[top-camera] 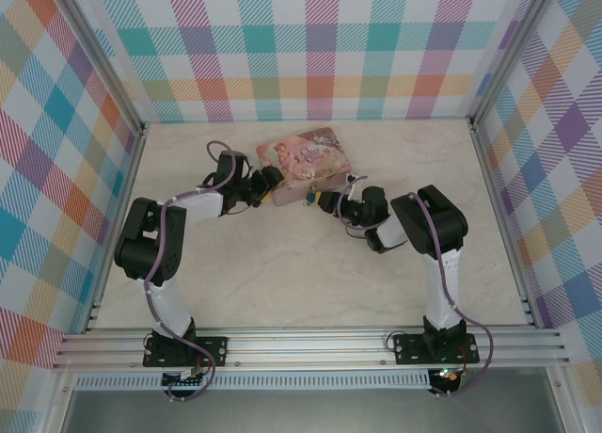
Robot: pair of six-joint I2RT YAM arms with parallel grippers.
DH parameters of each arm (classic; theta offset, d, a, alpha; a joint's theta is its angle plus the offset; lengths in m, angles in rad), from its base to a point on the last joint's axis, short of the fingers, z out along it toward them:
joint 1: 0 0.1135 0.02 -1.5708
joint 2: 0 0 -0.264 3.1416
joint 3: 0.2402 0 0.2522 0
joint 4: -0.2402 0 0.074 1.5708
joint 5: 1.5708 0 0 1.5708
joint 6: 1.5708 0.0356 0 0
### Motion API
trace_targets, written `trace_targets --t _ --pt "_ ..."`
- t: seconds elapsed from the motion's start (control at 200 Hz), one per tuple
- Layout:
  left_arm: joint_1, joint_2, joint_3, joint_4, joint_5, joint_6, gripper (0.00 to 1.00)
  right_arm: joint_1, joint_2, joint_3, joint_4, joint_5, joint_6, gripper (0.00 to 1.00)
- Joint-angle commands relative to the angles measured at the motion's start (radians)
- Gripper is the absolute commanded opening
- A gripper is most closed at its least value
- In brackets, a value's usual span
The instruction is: Unlock a padlock with a key
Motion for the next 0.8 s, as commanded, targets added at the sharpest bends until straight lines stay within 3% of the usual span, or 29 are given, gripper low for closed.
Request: trace_targets --t 0.0,0.47,0.795 --pt "-0.021 -0.033 -0.005 0.046 0.017 -0.010 0.68 0.012 0.028 -0.004 -0.088 -0.022 0.022 0.51" --pt "-0.023 -0.021 0.003 0.053 0.014 -0.019 0.54 0.033 0.055 0.034 -0.168 0.014 -0.009 0.40" --pt "-0.023 -0.023 0.003 0.056 0.013 -0.018 0.47 0.031 0.056 0.047 -0.171 0.017 -0.023 0.23"
